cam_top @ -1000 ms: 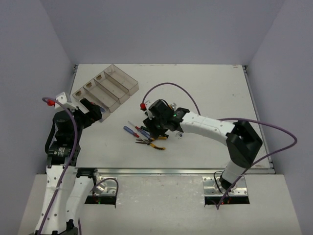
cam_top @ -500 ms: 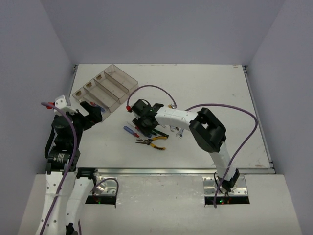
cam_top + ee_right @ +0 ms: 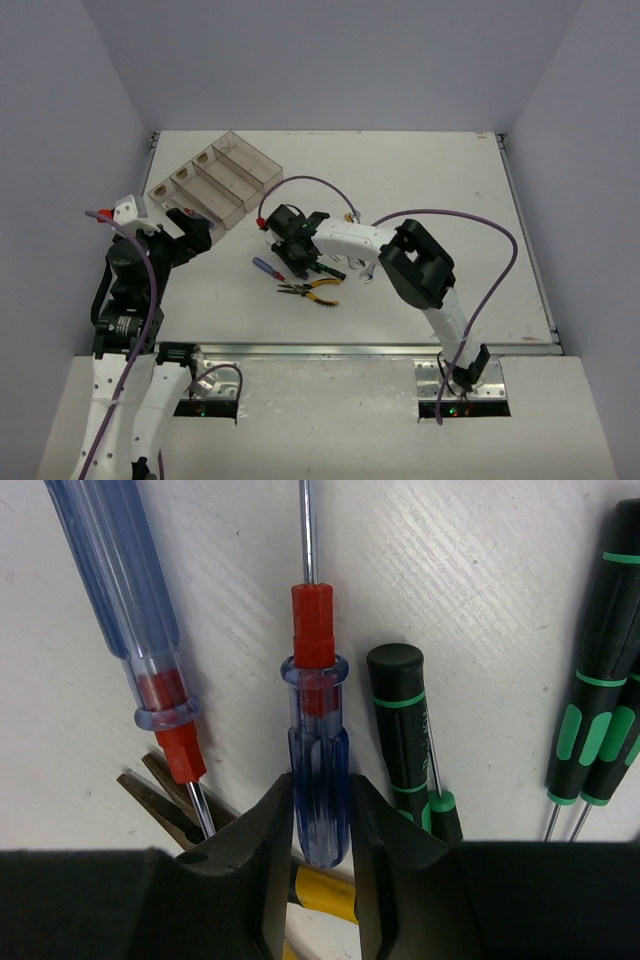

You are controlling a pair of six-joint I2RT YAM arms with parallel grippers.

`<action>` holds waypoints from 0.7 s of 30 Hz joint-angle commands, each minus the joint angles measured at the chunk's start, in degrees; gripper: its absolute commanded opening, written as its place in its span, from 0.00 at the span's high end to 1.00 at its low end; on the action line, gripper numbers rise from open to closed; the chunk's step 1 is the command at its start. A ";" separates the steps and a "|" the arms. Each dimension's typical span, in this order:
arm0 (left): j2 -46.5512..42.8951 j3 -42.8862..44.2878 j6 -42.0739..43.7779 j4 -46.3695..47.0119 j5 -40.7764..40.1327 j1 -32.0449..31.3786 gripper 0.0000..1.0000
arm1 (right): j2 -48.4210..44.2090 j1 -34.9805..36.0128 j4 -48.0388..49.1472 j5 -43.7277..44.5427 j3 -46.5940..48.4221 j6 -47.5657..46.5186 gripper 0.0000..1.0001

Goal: Sort the tools into containers

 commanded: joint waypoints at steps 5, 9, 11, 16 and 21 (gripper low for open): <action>-0.48 0.29 0.59 2.64 0.19 -0.43 0.00 | -4.82 0.38 2.15 0.11 -2.39 1.11 0.87; 0.23 0.55 0.80 2.93 1.56 -0.43 0.00 | -11.70 0.38 3.62 -1.12 -4.91 2.49 0.99; 0.92 1.03 0.72 3.09 3.55 -0.43 0.00 | -15.31 0.25 4.23 -1.20 -6.38 3.15 1.00; 3.76 -1.28 -5.14 11.52 26.02 -0.48 0.00 | -28.85 -1.09 8.25 -3.87 -14.22 6.29 1.00; 10.20 -16.22 -28.60 52.92 52.01 -1.92 0.00 | -45.47 -6.11 17.33 -14.05 -28.13 10.38 1.00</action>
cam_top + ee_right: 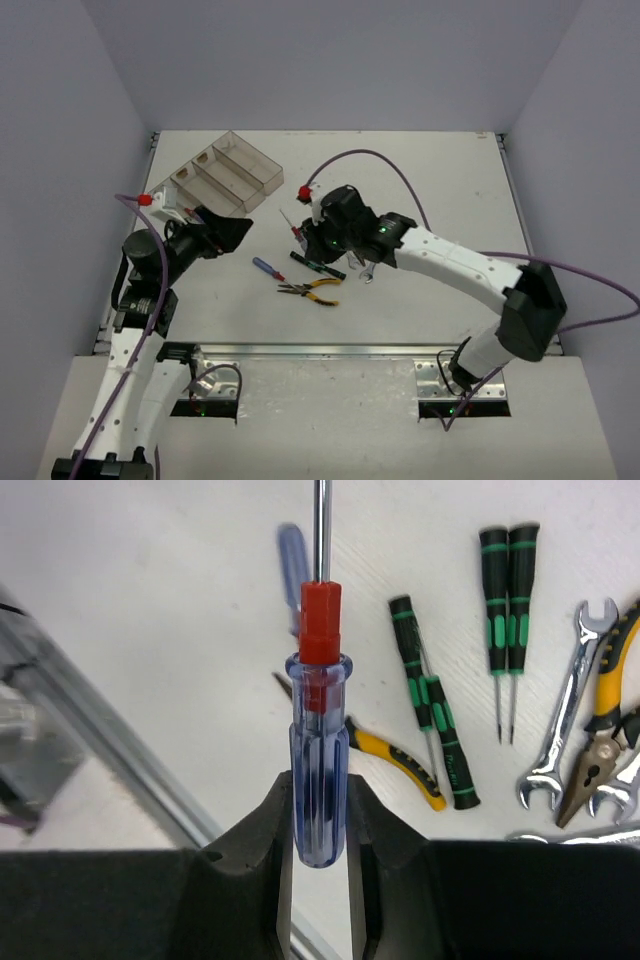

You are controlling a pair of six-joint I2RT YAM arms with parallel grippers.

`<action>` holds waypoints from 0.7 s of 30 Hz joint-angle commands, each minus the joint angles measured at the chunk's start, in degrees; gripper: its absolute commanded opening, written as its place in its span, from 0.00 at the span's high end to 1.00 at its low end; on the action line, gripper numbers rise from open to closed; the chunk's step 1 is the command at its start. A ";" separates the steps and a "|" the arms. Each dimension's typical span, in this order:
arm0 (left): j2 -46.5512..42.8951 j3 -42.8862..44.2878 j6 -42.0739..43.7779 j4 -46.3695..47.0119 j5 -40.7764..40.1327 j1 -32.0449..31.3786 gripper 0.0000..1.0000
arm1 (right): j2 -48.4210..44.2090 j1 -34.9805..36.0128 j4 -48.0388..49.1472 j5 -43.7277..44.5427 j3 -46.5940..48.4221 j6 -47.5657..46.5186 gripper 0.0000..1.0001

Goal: Sort the tools into containers

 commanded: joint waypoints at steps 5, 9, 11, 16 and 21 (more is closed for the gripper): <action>12.50 -8.25 -22.51 47.02 19.28 -13.22 0.00 | -21.60 -7.12 12.32 -16.73 -13.93 4.31 1.00; 17.16 -6.18 -20.39 49.30 13.08 -22.07 0.00 | -26.19 -7.47 12.40 -19.18 -15.53 3.31 1.00; 19.78 -5.44 -20.11 51.24 11.14 -24.79 0.00 | -27.84 -7.56 12.32 -20.32 -16.31 3.02 1.00; 24.08 -4.10 -19.48 52.28 8.73 -27.38 0.11 | -28.55 -7.56 11.09 -22.73 -15.72 3.47 1.00; 25.97 -2.73 -19.56 54.00 7.60 -29.36 0.27 | -28.04 -7.56 12.24 -24.68 -15.46 4.42 1.00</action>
